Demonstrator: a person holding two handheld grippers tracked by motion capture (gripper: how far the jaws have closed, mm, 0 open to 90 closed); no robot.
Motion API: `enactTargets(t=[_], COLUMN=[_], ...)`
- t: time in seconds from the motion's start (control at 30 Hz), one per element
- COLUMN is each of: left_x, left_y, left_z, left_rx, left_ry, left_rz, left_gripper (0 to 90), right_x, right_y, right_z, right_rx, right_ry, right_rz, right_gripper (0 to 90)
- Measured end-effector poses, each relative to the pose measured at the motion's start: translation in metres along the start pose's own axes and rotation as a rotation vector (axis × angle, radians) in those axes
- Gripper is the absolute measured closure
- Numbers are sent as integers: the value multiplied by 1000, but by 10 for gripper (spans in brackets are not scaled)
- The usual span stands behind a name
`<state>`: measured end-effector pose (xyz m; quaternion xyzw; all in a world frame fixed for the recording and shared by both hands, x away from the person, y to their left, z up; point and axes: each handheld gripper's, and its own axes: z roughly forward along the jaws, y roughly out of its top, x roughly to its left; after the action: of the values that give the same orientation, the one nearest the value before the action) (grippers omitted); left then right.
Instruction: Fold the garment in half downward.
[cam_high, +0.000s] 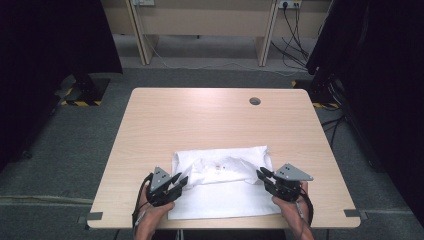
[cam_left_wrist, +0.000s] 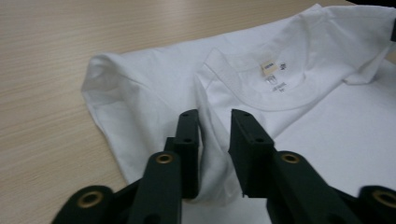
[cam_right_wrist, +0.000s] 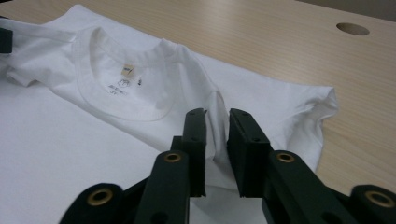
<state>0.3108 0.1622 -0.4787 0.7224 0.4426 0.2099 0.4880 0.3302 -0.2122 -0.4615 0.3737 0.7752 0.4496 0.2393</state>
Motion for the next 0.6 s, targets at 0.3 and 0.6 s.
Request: enactTargets(t=[0.3,0.6], left_x=[1,-5], left_y=[28,34], left_z=[27,57], left_rx=[38,125], left_ry=[44,22], left_rz=[-27,22], left_gripper=[308,443], right_x=[-16,-32], right_y=[10,17], right_z=[5,33], right_rx=[12,77], right_ry=[7,-21], right_rz=[80,105], right_gripper=[520,502])
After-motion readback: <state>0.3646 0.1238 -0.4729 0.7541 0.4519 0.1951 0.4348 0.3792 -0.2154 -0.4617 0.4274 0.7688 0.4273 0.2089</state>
